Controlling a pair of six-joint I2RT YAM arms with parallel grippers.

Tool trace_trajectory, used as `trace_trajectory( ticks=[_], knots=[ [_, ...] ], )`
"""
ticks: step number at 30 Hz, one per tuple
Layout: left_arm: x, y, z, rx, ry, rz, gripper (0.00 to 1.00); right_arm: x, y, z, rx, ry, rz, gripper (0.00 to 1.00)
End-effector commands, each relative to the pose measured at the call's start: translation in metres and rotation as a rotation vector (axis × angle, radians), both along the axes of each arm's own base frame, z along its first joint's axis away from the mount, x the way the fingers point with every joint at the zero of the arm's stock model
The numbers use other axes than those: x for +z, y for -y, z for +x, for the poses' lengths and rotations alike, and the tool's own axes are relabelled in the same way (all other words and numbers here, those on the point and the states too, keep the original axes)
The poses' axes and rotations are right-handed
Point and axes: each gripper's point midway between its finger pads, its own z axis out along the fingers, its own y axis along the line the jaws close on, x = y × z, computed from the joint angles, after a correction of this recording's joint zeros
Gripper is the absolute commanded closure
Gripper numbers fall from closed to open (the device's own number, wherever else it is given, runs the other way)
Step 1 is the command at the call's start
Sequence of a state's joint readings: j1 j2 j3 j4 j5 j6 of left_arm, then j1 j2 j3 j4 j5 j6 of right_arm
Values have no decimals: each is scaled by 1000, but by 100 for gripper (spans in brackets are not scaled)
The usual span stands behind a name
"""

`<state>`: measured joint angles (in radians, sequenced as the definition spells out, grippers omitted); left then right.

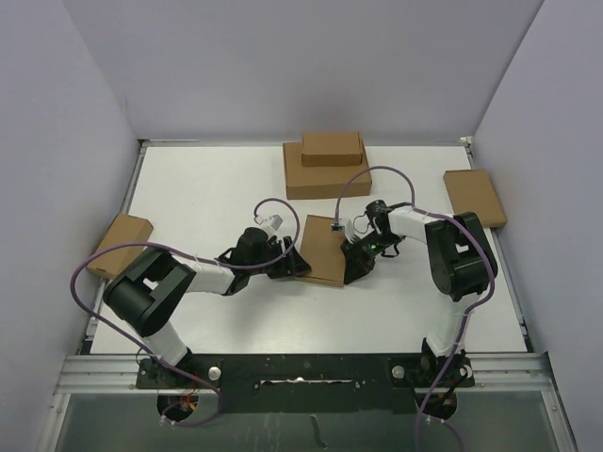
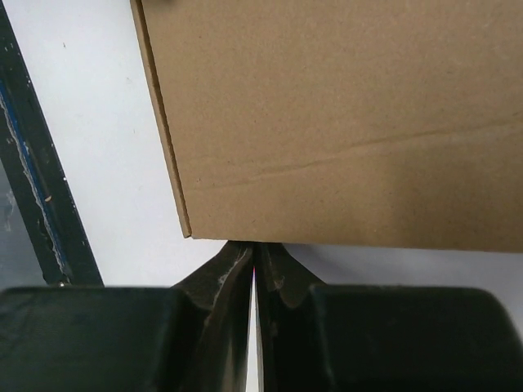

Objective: Fold the paper box

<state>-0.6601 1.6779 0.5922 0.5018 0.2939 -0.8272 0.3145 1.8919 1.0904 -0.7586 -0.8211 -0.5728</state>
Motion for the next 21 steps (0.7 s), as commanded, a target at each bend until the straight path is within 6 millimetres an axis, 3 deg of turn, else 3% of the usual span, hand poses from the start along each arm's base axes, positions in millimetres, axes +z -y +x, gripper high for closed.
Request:
trace_trajectory(
  ticks=[1, 9, 13, 16, 19, 21],
  knots=[
    [-1, 17, -16, -79, -26, -28, 45, 9, -20, 21, 9, 64, 74, 94],
    [29, -10, -4, -18, 82, 10, 37, 36, 20, 40, 53, 330, 33, 93],
    [54, -27, 1, 16, 194, 39, 36, 59, 33, 51, 33, 452, 53, 90],
    [79, -41, 0, 46, 299, 39, 35, 77, 41, 59, 12, 561, 58, 83],
    [95, -56, -5, 69, 381, 16, 30, 102, 52, 67, -24, 685, 77, 69],
    [108, -64, -8, 76, 430, -41, 14, 120, 63, 72, -54, 792, 82, 40]
  ],
)
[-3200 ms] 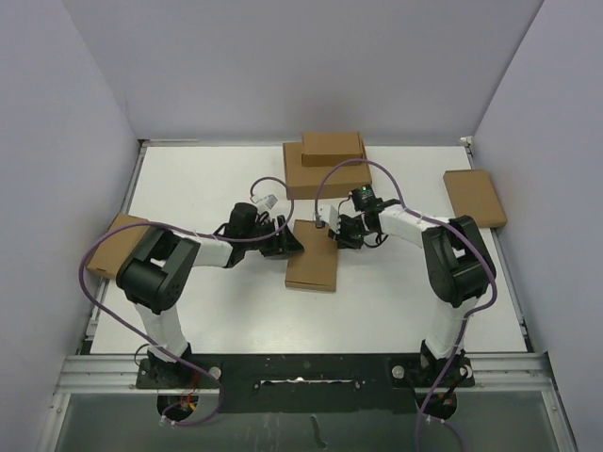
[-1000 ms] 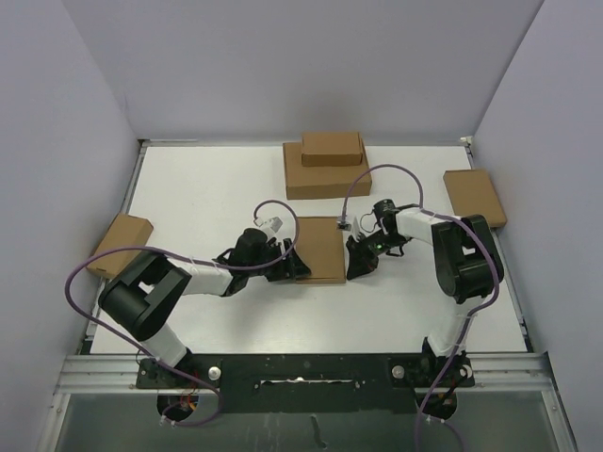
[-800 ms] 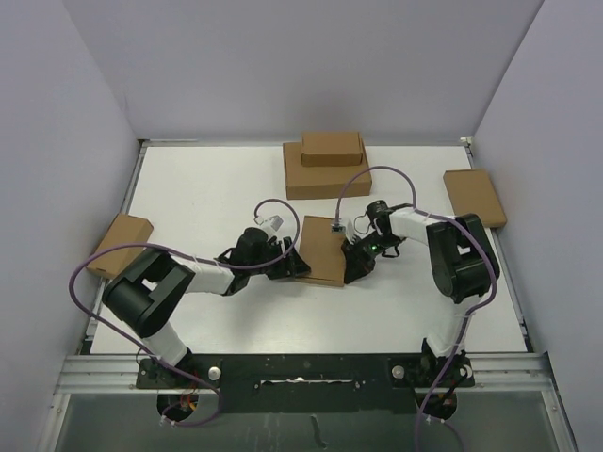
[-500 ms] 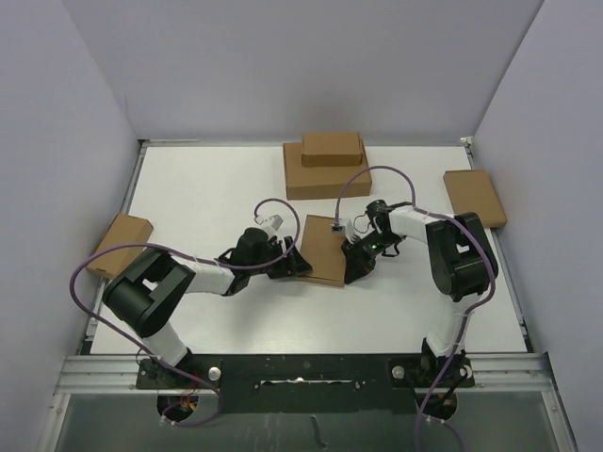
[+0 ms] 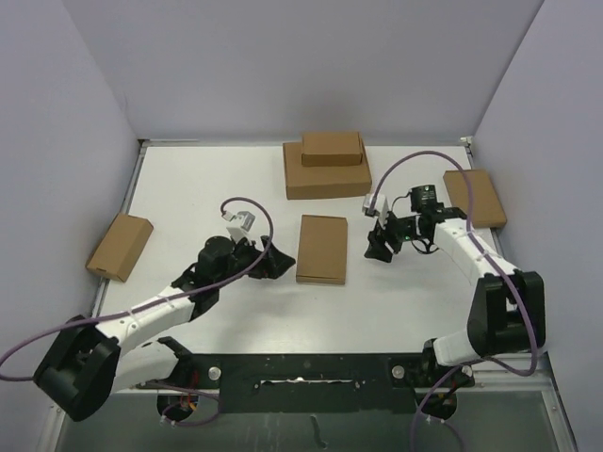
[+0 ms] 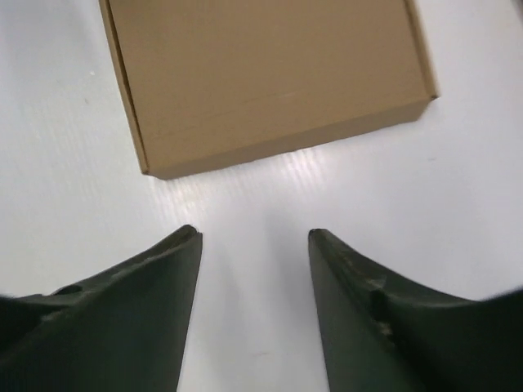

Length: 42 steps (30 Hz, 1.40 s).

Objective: Fold the paper box

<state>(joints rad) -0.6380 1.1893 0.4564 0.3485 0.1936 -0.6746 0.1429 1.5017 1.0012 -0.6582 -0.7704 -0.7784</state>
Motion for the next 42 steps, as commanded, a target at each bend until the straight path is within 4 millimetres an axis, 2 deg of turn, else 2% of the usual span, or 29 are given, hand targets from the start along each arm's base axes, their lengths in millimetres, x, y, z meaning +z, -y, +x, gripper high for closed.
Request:
trace_trajectory(
  ticks=[1, 2, 3, 6, 9, 11, 13, 15, 17, 19, 22, 26, 31, 35, 42],
  knots=[
    [31, -23, 4, 24, 157, -76, 7, 49, 19, 20, -37, 305, 38, 21],
    [37, -27, 3, 18, 173, -112, 3, 58, 26, 23, -64, 362, 41, 7],
    [44, -32, 5, 20, 182, -140, 2, 70, 33, 25, -96, 412, 49, 1],
    [61, -53, 15, 36, 168, -167, 2, 103, 47, 31, -199, 387, 70, 2],
    [90, -71, 28, 72, 174, -151, 2, 145, 55, 31, -254, 331, 148, 2],
    [116, -82, 35, 92, 197, -125, 2, 181, 61, 34, -312, 340, 210, 2],
    [150, -87, 40, 86, 240, -116, 2, 219, 78, 49, -485, 389, 214, 2],
    [183, -91, 43, 69, 278, -127, 2, 251, 88, 53, -605, 393, 231, 2],
    [218, -94, 44, 60, 313, -149, 2, 292, 88, 46, -633, 431, 271, 2],
    [241, -96, 42, 53, 337, -174, 2, 317, 87, 37, -647, 448, 305, 2],
    [271, -96, 33, 32, 377, -196, 2, 344, 80, 24, -624, 463, 348, 2],
    [296, -98, 18, 22, 417, -175, 2, 362, 74, 10, -645, 447, 404, 2],
    [315, -102, 5, 26, 456, -148, 2, 363, 81, 5, -716, 438, 408, 2],
    [316, -102, 3, 22, 458, -149, 2, 363, 76, -1, -676, 446, 403, 2],
    [307, -102, 4, 21, 440, -148, 2, 362, 74, -4, -645, 463, 387, 2]
  ],
)
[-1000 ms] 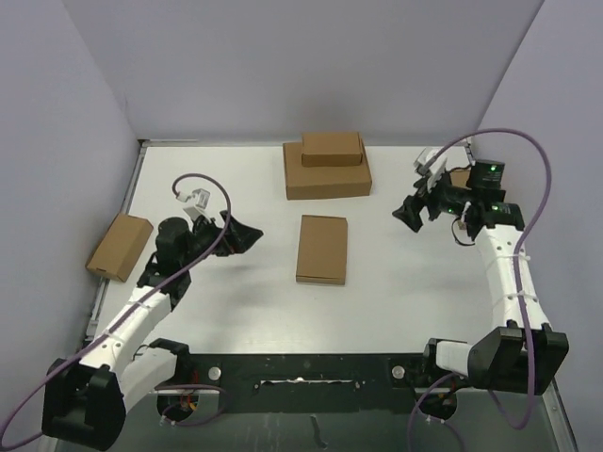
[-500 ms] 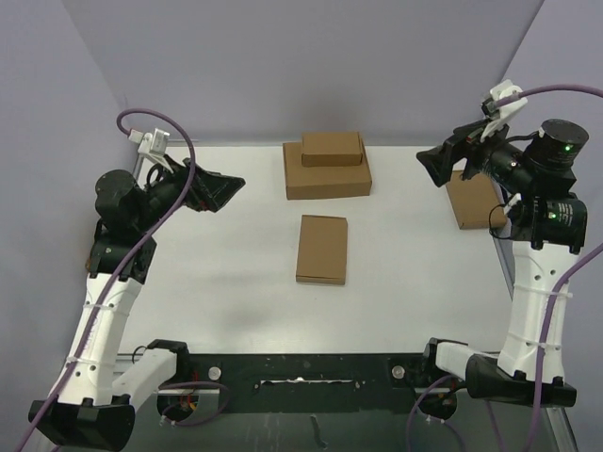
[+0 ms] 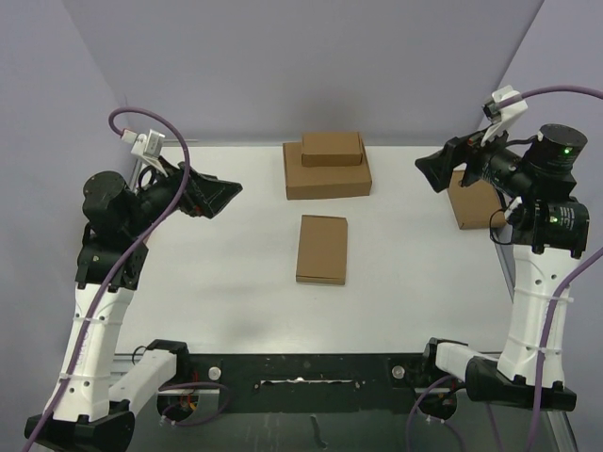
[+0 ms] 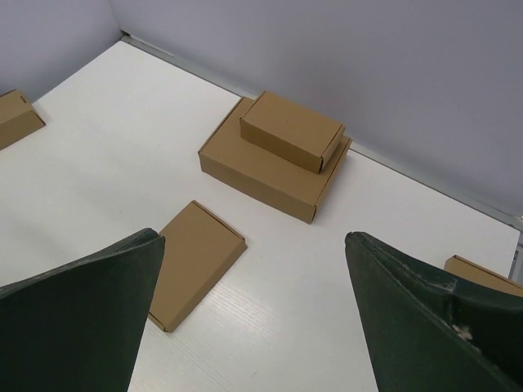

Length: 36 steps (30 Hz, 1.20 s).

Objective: Fold the paper box

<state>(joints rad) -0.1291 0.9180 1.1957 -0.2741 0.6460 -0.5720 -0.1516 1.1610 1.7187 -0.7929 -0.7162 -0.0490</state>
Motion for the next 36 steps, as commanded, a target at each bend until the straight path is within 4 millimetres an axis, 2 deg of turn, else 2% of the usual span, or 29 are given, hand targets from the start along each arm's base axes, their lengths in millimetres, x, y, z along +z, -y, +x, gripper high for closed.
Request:
trace_trajectory(
  ticks=[1, 19, 36],
  knots=[
    [11, -1, -7, -12, 45, 6, 2, 11, -2, -10, 15, 48, -15, 2],
    [-3, 2, -2, -29, 18, 7, 2, 7, -7, -13, 57, 47, -13, 2],
    [-11, 3, 2, -31, 1, 12, 2, 5, -4, -10, 32, 43, -11, 2]
  ],
)
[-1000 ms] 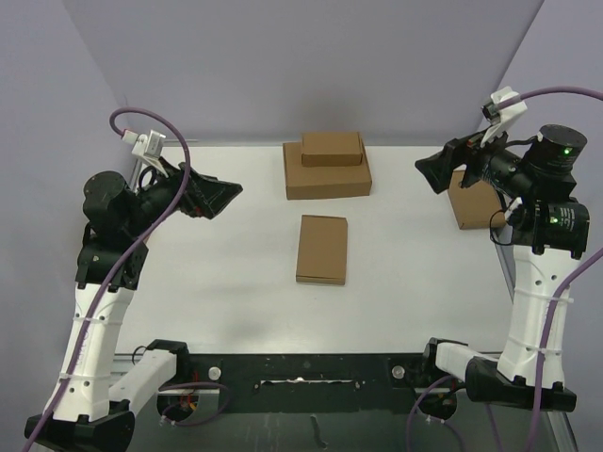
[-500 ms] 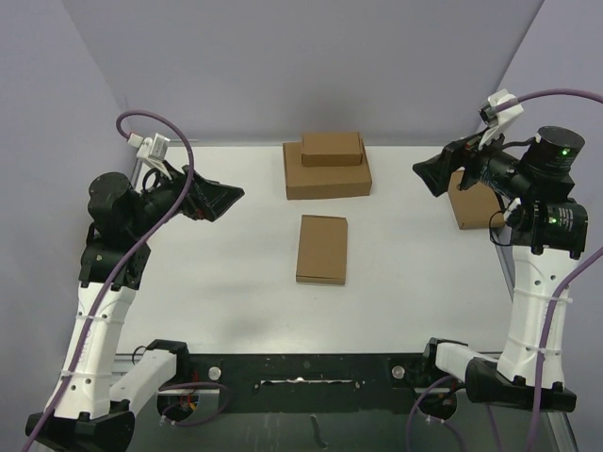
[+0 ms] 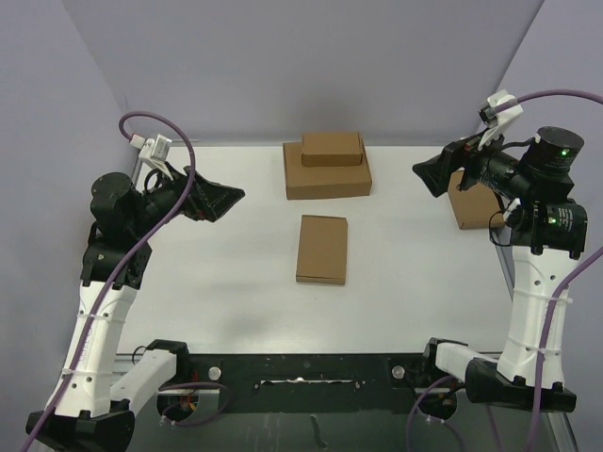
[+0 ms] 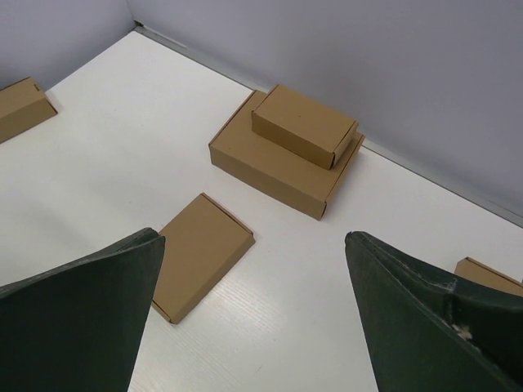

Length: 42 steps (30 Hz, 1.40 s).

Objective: Fold the paper box

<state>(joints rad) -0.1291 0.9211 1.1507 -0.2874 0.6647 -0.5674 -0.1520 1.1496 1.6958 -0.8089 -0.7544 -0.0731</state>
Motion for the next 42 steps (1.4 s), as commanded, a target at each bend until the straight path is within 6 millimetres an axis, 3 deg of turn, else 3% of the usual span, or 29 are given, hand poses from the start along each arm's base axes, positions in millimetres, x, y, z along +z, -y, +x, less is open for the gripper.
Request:
trace_trajectory(
  ticks=[1, 42],
  knots=[
    [11, 0, 1, -13, 59, 0, 2, 13, 2, -4, -10, 55, -5, 2],
    [5, 1, 6, -15, 45, -4, 2, 10, 5, 1, -38, 41, 19, 2]
  ],
)
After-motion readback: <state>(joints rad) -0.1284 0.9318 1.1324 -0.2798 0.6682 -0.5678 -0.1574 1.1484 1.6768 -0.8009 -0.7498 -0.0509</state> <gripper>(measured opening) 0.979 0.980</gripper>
